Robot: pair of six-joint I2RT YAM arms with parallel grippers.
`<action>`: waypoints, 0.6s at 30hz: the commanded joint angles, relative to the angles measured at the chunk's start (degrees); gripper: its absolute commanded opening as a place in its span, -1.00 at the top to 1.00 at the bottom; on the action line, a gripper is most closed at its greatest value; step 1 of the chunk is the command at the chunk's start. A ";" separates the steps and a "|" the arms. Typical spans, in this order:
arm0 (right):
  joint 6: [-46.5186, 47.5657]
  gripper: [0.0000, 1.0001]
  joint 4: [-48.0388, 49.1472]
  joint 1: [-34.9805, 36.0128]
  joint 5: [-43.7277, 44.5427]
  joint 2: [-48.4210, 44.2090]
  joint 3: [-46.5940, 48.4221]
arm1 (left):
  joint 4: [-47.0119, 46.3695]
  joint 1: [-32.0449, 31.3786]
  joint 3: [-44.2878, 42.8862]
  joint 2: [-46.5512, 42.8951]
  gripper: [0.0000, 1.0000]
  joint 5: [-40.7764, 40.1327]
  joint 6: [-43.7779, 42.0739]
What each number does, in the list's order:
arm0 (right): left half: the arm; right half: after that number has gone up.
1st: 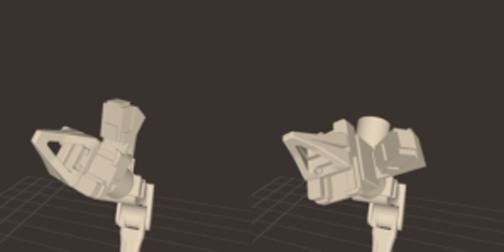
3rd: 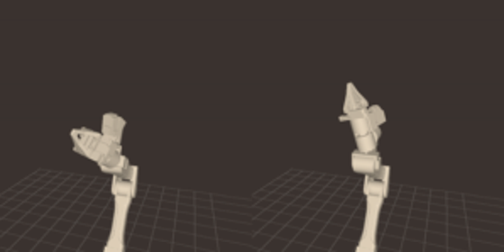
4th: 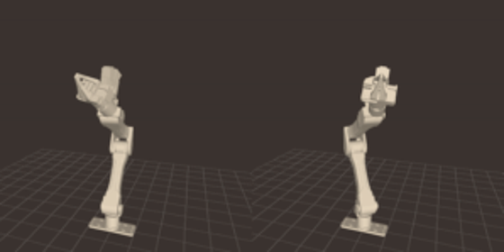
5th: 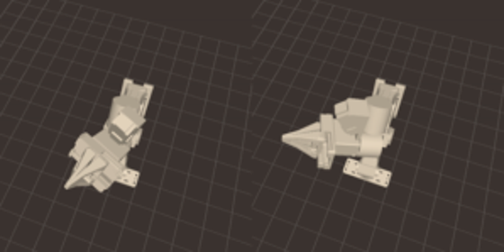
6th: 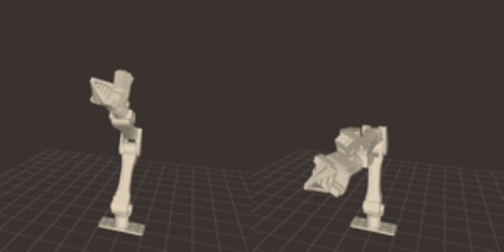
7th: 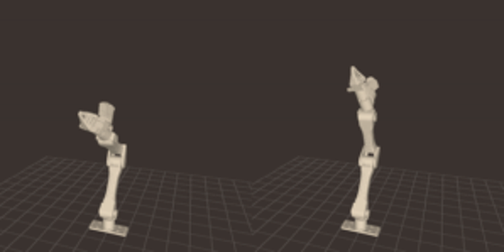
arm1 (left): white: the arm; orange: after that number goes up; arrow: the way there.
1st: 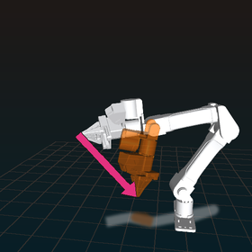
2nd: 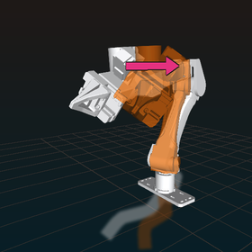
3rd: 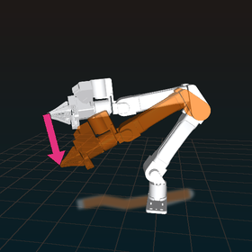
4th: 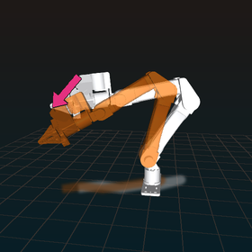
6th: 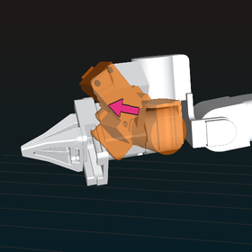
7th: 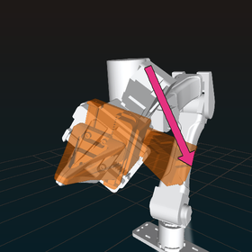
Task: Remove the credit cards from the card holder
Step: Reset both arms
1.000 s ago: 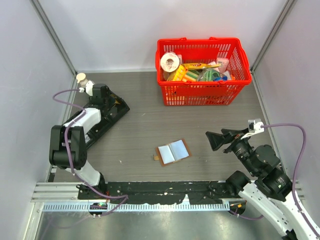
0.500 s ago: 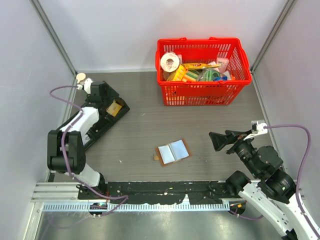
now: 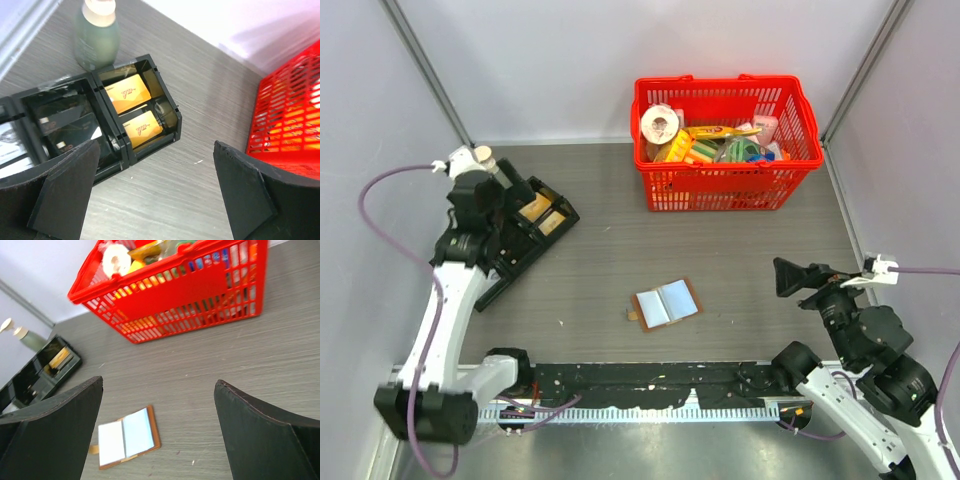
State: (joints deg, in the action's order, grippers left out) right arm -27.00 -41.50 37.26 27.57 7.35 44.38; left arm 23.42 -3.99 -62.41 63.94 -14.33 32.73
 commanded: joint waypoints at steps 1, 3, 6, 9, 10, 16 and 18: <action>2.47 -0.93 -0.16 -0.17 10.90 -0.23 3.95 | 9.00 0.30 2.28 -14.42 -0.99 -1.32 -4.78; 4.24 -0.93 -0.08 -0.25 13.63 -0.41 4.48 | 9.80 0.21 4.31 -22.33 -0.99 -1.58 -6.27; 6.95 -0.92 0.36 -0.08 15.23 -0.41 5.19 | 13.13 -1.45 4.41 -30.96 -0.99 -5.79 -8.38; 9.24 -0.92 0.62 -0.25 16.97 -0.76 4.76 | 17.09 -2.25 3.62 -36.94 -0.99 -8.69 -10.23; 10.56 -0.92 1.06 -0.17 17.68 -1.11 4.32 | 18.58 -2.51 3.61 -38.70 -0.99 -9.40 -10.67; 11.10 -0.92 4.22 -0.25 19.53 -6.64 -1.39 | 26.14 -3.39 5.72 -50.83 -0.99 -17.55 -9.01; 9.79 -0.92 4.15 -0.17 20.58 -7.18 -3.24 | 24.67 -3.92 9.39 -53.47 -0.99 -20.03 -8.04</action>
State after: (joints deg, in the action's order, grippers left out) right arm -17.41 -40.47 37.26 44.42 1.69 43.83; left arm 44.91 -7.22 -57.12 14.22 -27.03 23.83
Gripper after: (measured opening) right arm 0.962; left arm 0.995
